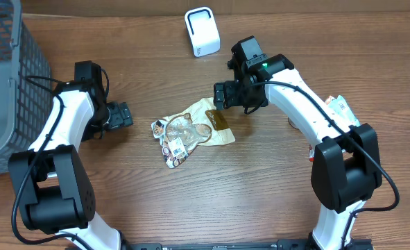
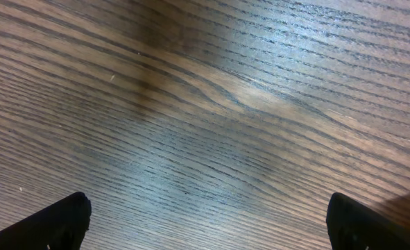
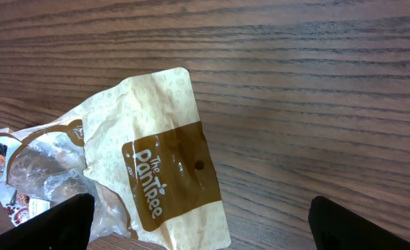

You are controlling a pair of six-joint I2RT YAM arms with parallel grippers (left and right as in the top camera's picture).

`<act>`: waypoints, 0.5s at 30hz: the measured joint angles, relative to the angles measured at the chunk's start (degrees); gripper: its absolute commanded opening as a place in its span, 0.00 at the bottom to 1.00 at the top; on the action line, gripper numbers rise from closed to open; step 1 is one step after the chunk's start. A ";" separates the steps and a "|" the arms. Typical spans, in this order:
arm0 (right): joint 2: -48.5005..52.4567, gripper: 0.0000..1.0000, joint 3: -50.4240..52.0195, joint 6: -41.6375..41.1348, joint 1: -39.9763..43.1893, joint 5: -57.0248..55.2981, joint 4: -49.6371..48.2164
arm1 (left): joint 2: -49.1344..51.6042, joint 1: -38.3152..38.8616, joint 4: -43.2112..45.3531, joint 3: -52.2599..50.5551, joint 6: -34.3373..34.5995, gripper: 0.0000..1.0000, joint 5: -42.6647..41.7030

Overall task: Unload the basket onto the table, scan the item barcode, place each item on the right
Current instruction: 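Open the right gripper and release the snack bag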

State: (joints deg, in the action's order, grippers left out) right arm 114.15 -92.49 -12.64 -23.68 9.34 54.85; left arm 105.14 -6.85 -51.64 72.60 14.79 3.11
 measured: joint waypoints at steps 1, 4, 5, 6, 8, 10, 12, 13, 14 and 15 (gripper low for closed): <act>0.00 1.00 0.00 0.02 -0.04 -0.07 0.00 | -0.02 0.00 0.00 0.00 0.00 1.00 0.00; -0.22 1.00 0.00 0.02 -0.09 -0.33 0.04 | 0.00 0.00 0.00 0.00 0.00 1.00 0.00; -0.50 1.00 0.00 0.00 -0.13 -0.33 0.00 | 0.00 0.00 0.00 0.00 0.00 1.00 0.00; -1.18 1.00 0.00 0.00 -0.22 -0.44 0.04 | 0.00 0.00 0.00 0.00 0.00 1.00 0.00; -2.71 1.00 0.00 0.00 -0.37 -0.48 0.04 | 0.00 0.00 0.00 0.00 0.00 1.00 0.00; -5.33 1.00 0.00 0.00 -0.42 -0.55 0.02 | 0.00 0.00 0.00 0.00 0.00 1.00 0.00; -9.49 1.00 0.00 0.02 -0.46 -0.61 0.02 | 0.00 0.00 0.00 0.00 0.00 1.00 0.00; -11.61 1.00 0.00 0.02 -0.46 -0.59 0.02 | 0.00 0.00 0.00 0.00 0.00 1.00 0.00; -13.77 1.00 0.00 0.02 -0.46 -0.59 0.00 | 0.00 0.00 0.00 0.00 0.00 1.00 0.00; -15.39 1.00 0.00 0.02 -0.46 -0.61 -0.02 | 0.00 0.00 0.00 0.00 0.00 1.00 0.00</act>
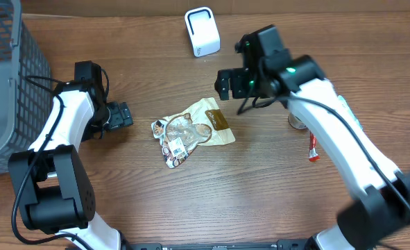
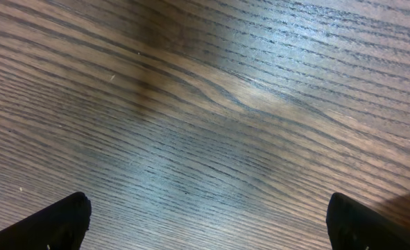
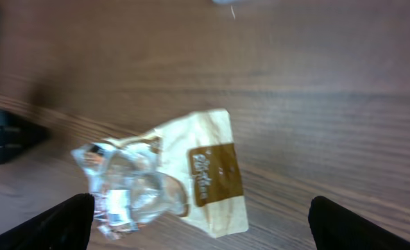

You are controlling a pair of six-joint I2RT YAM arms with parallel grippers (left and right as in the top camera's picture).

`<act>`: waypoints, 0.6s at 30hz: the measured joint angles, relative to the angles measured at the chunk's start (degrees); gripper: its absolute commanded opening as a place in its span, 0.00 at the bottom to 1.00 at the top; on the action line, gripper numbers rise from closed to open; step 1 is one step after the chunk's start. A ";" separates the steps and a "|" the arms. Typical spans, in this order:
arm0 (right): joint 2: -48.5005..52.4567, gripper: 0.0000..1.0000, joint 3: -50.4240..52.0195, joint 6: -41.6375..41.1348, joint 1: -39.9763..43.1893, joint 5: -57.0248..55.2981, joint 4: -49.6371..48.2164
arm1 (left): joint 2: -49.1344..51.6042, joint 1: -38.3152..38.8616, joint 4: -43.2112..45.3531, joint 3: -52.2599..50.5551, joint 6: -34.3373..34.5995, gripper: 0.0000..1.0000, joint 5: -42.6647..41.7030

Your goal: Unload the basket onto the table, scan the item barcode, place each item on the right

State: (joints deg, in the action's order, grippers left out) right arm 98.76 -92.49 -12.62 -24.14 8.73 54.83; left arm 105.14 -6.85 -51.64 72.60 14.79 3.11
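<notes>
A cream and brown snack bag (image 1: 191,131) with a clear window lies flat mid-table; the right wrist view shows the bag (image 3: 191,173) from well above, blurred. A white barcode scanner (image 1: 202,31) stands at the table's far edge. My right gripper (image 1: 227,85) hangs open above the table just behind and right of the bag, nothing between its fingers (image 3: 59,222). Left of the bag, my left gripper (image 1: 123,114) is open low over bare wood, its fingertips (image 2: 59,221) wide apart.
A grey mesh basket (image 1: 7,83) fills the far left. A small red packet (image 1: 313,147) and a round item (image 1: 296,123) lie at the right, partly under my right arm. White packets lie further right.
My right gripper has risen away from the bag, which now looks smaller and blurred in its wrist view. The right arm's elbow has swung out. The left arm and the bag are unchanged.
</notes>
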 measured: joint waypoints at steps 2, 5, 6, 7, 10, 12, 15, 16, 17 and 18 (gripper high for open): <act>-3.76 1.00 0.00 0.00 0.00 0.02 0.02 | 0.00 0.00 0.00 0.00 0.00 1.00 0.00; -9.62 1.00 -0.07 -0.02 0.00 0.02 0.02 | 0.00 0.00 0.00 0.00 0.00 1.00 0.00; -11.41 1.00 -0.07 -0.02 0.00 0.04 0.02 | 0.00 0.00 -0.02 0.00 0.00 1.00 -0.02; -13.35 1.00 -0.07 -0.02 0.00 0.02 0.04 | 0.00 0.00 0.00 0.00 0.00 1.00 -0.02; -19.56 1.00 -0.07 -0.02 0.00 0.02 -0.04 | 0.00 0.00 0.00 0.00 0.00 1.00 0.00; -24.35 1.00 -0.09 0.22 0.00 -0.13 -0.37 | -0.02 0.00 -0.02 0.00 0.00 1.00 0.00; -32.39 1.00 -0.09 0.42 0.00 -0.96 -0.17 | 0.00 0.00 -0.02 0.00 0.00 1.00 0.00; -35.01 1.00 -0.11 0.44 0.00 -1.57 -0.15 | 0.00 0.00 0.00 0.00 0.00 1.00 0.00; -37.86 1.00 -0.09 0.46 0.00 -2.19 -0.07 | 0.00 0.00 0.00 0.00 0.00 1.00 -0.02; -40.15 1.00 -0.09 0.52 0.00 -2.86 0.02 | 0.00 0.00 -0.02 0.00 0.00 1.00 -0.02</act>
State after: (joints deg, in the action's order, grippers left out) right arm 58.61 -92.58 -12.10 -24.14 5.87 54.85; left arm 105.14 -6.85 -51.66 72.60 14.79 3.09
